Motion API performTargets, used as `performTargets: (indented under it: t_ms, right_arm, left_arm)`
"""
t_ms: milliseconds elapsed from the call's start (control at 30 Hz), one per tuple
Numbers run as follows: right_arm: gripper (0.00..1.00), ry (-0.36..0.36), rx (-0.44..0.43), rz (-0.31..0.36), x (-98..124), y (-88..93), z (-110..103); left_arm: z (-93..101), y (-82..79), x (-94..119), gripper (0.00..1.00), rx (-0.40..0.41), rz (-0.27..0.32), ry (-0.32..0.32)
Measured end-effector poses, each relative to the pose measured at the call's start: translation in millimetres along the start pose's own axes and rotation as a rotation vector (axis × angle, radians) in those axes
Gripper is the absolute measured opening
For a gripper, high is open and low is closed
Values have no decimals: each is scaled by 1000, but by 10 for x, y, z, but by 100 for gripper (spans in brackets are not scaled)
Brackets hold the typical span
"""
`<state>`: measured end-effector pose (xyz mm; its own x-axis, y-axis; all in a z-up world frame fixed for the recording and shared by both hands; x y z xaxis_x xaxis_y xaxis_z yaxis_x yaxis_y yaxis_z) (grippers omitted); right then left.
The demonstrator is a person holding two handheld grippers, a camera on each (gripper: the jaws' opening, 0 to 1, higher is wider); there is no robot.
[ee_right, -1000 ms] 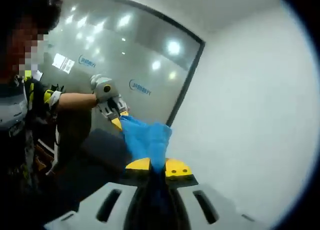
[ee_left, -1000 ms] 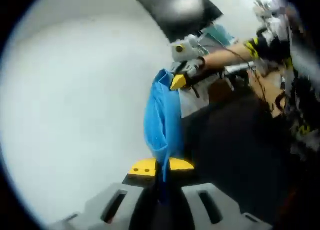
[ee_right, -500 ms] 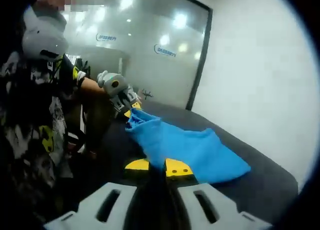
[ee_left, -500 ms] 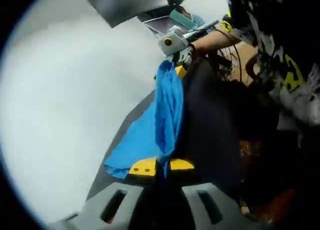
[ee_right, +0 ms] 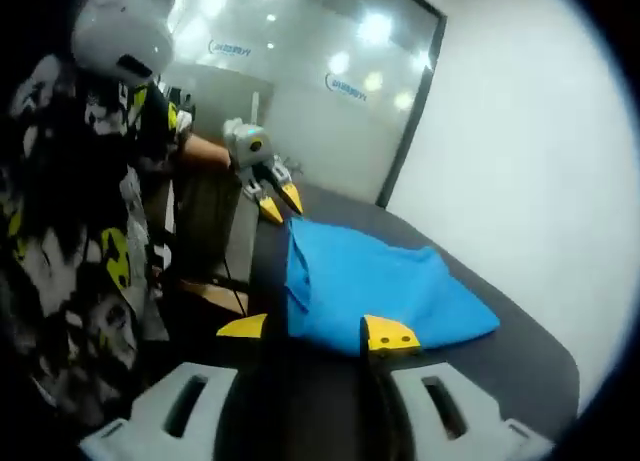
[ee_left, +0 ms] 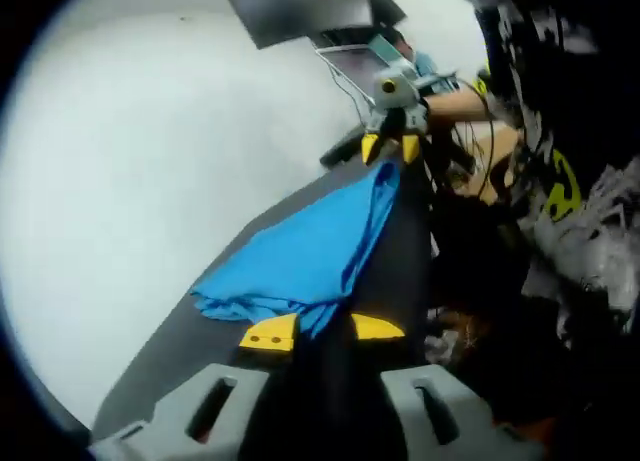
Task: Spread out the cloth and fold it
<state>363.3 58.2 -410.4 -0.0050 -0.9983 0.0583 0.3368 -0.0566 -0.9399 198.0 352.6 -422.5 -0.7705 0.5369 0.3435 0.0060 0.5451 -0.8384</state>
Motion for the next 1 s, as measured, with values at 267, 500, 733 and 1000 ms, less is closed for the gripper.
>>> performTargets:
  t_ms: [267, 500, 733, 1000]
  right_arm:
    - [33, 13, 30, 29, 19, -223, -65]
    - [30, -36, 70, -55, -121, -97, -38]
    - [28, -50, 51, -108, -200, 133, -40]
    - [28, -26, 31, -101, -138, 170, 9]
  left_arm:
    - [102, -250, -153, 25, -144, -44, 94]
    - [-67, -406, -372, 21, -244, -111, 128]
    - [72, -98, -580, 11, -1, -209, 243]
    - [45, -128, -478, 9, 48, -250, 260]
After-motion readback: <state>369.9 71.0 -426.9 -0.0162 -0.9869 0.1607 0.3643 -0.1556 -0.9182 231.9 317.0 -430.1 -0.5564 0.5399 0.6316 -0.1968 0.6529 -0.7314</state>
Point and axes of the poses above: the point that each gripper's makers call its tool centre point, and the gripper's own axes: x roughly backward along the fingers, z roughly to its right, y roughly out of its underside, the point moved 7 cm from there along x, roughly backward along the fingers, and after that the axes turned 14 degrees about y, right-handed, at the moved point
